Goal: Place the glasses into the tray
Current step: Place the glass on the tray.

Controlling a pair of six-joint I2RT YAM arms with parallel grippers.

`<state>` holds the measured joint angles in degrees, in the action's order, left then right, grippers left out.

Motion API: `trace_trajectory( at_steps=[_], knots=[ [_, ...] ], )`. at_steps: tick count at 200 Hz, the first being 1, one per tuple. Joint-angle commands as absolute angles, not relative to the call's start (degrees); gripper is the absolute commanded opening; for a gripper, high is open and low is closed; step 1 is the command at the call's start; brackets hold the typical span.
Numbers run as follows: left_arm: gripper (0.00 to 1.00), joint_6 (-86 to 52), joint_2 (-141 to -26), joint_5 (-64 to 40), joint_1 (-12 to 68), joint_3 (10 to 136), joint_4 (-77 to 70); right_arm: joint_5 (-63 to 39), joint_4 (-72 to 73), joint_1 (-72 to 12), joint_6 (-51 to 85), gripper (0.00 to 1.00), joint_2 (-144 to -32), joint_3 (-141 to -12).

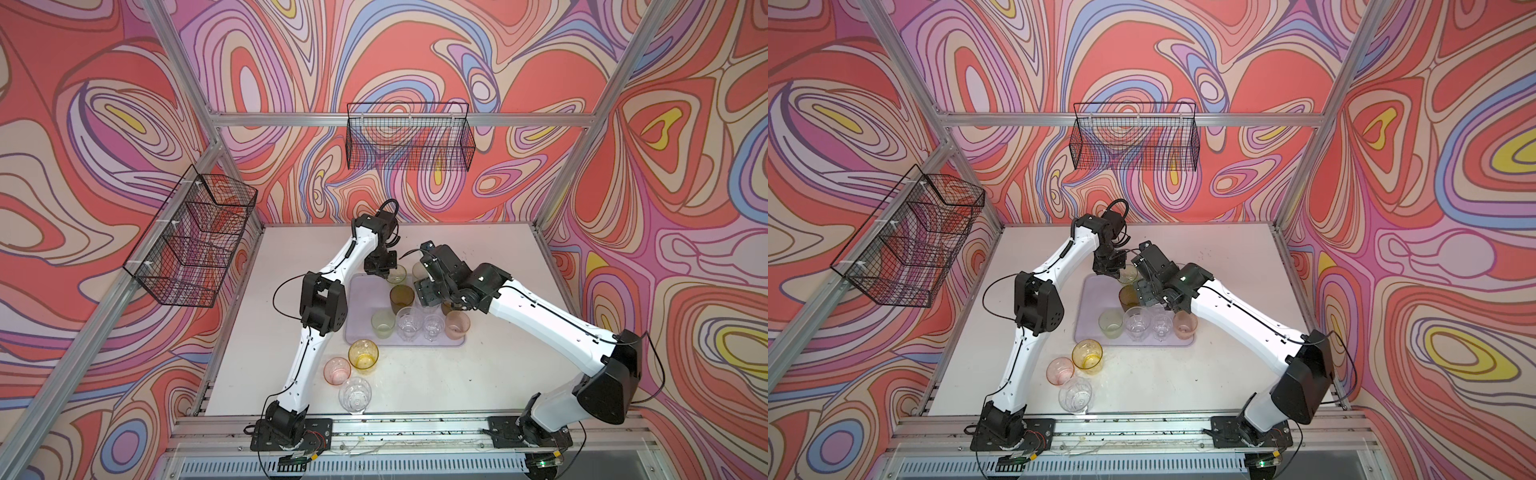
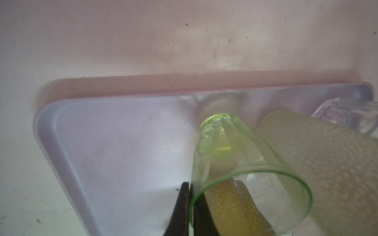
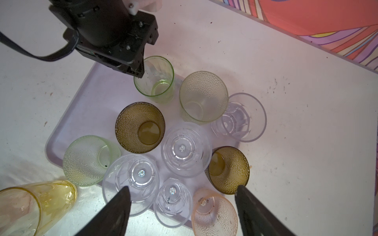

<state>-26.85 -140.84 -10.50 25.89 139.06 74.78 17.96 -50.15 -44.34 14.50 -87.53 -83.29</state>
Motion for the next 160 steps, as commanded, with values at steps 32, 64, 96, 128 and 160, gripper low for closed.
trace_trajectory(
  at_steps=[32,64,96,128,160],
  knots=[
    [0.04,-27.6,-142.32,-11.2,26.19,138.6,74.62,18.46,-50.01,-44.03,15.03,0.84,-86.27,-82.54],
    [0.05,-27.69,-142.41,-11.34,26.19,138.6,74.55,18.53,-49.85,-44.03,14.98,0.84,-86.14,-82.28],
    [0.06,-27.66,-142.4,-11.36,26.2,138.58,74.55,18.5,-49.83,-43.96,14.99,0.84,-86.15,-82.18],
    [0.07,-27.68,-142.56,-11.38,26.22,138.52,74.57,18.53,-49.85,-44.0,14.94,0.84,-86.16,-82.27],
    [0.07,-27.66,-142.65,-11.5,26.21,138.52,74.53,18.5,-49.79,-43.99,14.9,0.84,-86.18,-82.31]
  ],
)
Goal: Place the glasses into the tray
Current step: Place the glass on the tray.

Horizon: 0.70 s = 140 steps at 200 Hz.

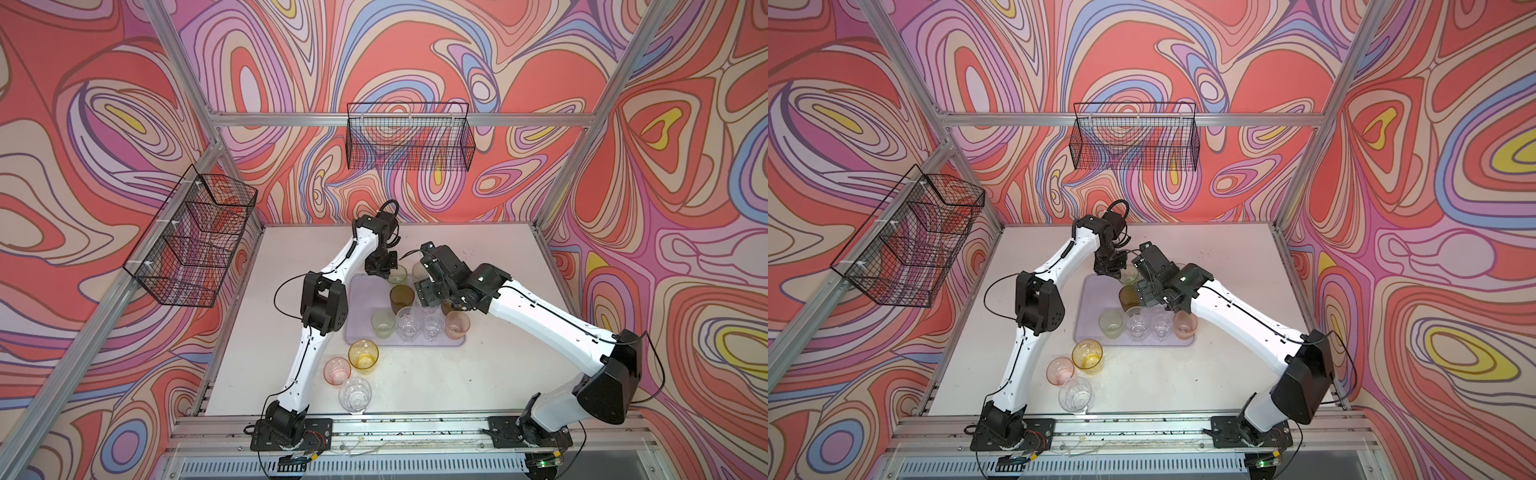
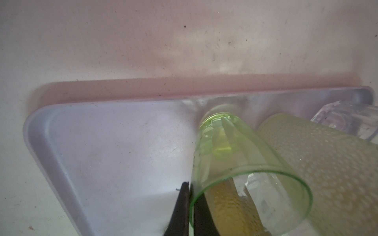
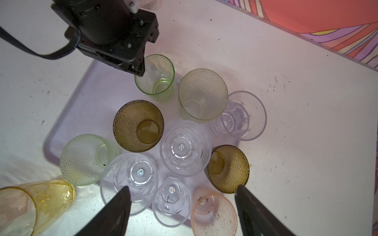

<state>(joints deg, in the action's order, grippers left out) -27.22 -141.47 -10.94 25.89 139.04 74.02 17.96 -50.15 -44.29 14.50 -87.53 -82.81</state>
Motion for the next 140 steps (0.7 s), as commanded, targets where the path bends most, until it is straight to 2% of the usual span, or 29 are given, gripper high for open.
trace_trajectory(
  at_steps=[1,140],
  knots=[
    [0.07,-27.67,-142.69,-11.46,26.2,138.52,74.53,18.48,-49.77,-44.01,14.88,0.84,-86.16,-82.29],
    [0.12,-27.77,-142.9,-12.56,26.21,138.11,73.65,18.35,-49.84,-43.91,15.1,0.83,-86.05,-82.2]
  ],
)
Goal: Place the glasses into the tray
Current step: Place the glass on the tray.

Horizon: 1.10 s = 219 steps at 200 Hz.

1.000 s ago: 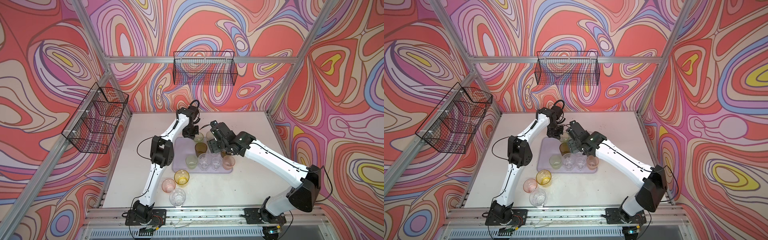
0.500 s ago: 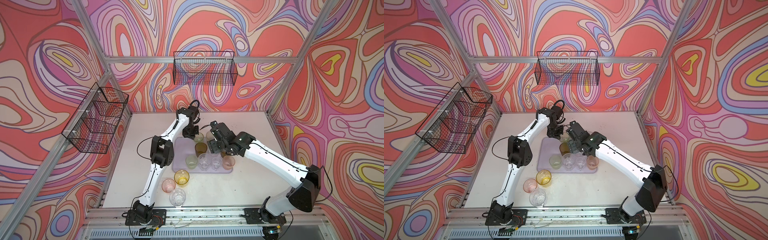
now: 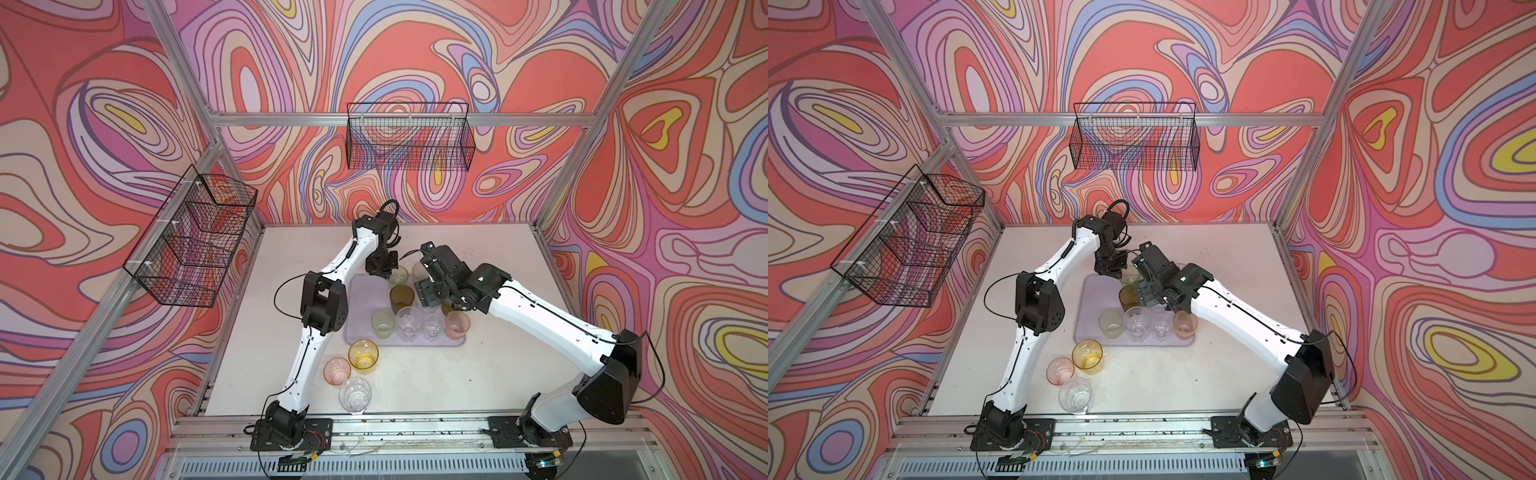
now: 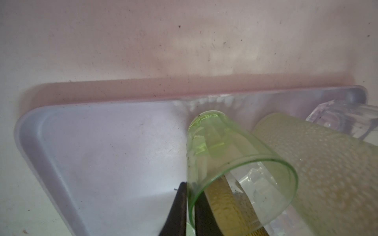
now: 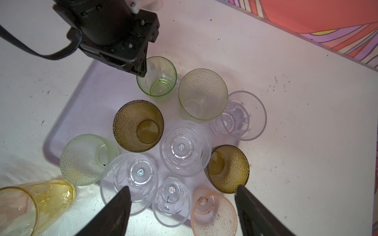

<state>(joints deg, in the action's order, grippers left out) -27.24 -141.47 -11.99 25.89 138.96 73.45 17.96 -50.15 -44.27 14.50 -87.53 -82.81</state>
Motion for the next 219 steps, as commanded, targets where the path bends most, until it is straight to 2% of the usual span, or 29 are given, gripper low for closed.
trace_trajectory(
  at_steps=[1,106,152,219],
  knots=[
    [0.12,-27.77,-142.86,-12.52,26.2,138.09,73.65,18.32,-49.88,-43.88,15.11,0.83,-86.05,-82.19],
    [0.2,-28.32,-141.97,-13.89,26.19,137.3,72.25,18.14,-50.23,-43.87,15.25,0.83,-85.85,-82.53],
    [0.27,-28.04,-139.69,-13.09,26.19,137.2,73.32,17.56,-50.27,-43.96,15.1,0.82,-85.92,-82.79],
    [0.31,-27.61,-134.12,-10.74,26.03,136.61,74.93,16.61,-50.71,-43.89,14.4,0.82,-86.21,-84.02]
  ],
)
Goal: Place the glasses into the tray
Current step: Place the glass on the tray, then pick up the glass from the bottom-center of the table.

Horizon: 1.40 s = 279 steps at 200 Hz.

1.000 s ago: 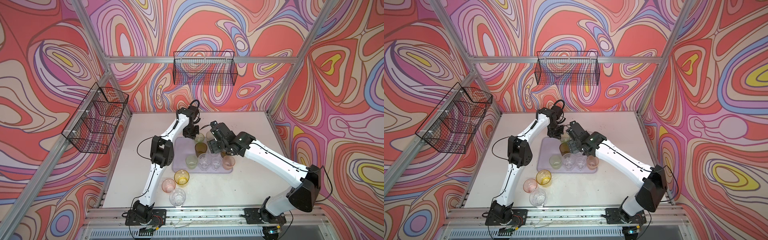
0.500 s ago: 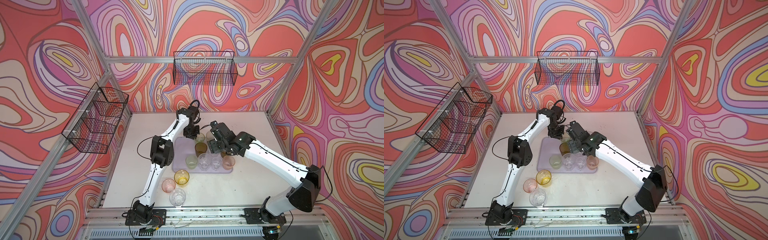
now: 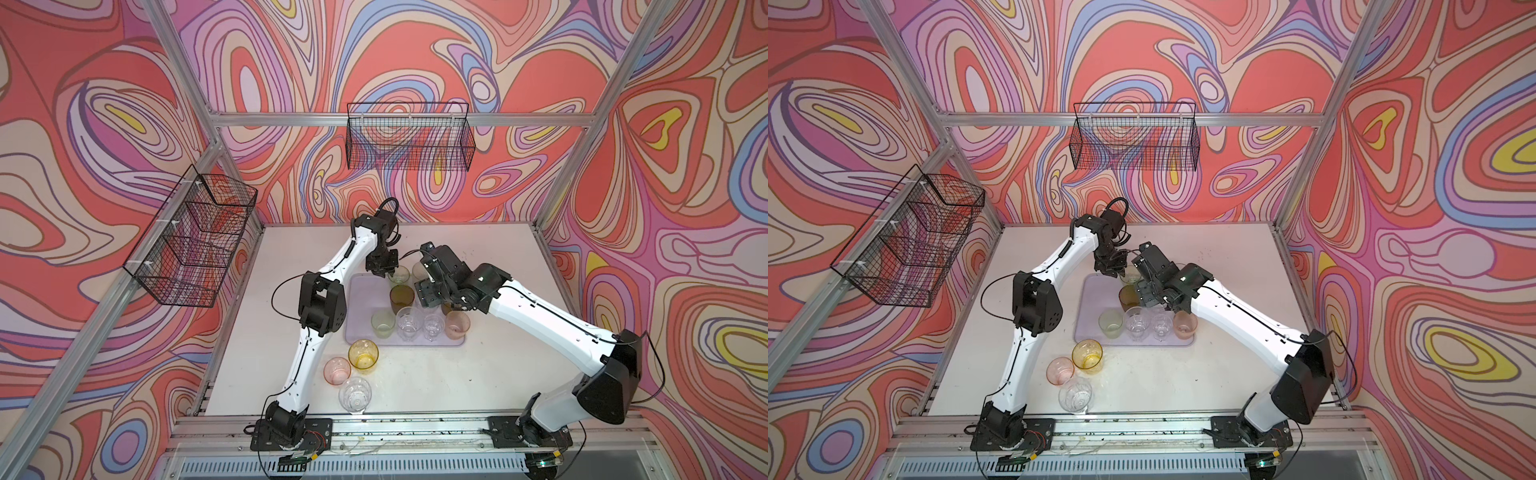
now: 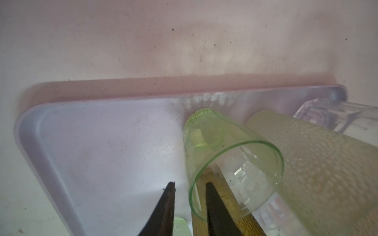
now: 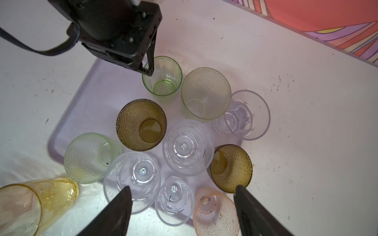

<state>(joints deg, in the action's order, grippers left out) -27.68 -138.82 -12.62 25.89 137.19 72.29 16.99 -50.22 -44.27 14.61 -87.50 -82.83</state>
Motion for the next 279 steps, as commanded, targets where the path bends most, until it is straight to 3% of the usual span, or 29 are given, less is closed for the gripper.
trace_trajectory(
  at_steps=[1,102,279],
  knots=[
    [0.31,-27.6,-134.08,-10.78,26.02,136.6,74.95,16.61,-50.76,-43.87,14.41,0.82,-86.21,-84.06],
    [0.32,-25.5,-121.81,-8.28,25.33,126.11,75.12,15.17,-51.03,-43.91,13.14,0.85,-86.74,-85.52],
    [0.31,-20.41,-92.99,-6.02,25.27,89.48,71.71,13.27,-53.49,-43.95,15.2,0.85,-89.45,-89.11]
  ],
)
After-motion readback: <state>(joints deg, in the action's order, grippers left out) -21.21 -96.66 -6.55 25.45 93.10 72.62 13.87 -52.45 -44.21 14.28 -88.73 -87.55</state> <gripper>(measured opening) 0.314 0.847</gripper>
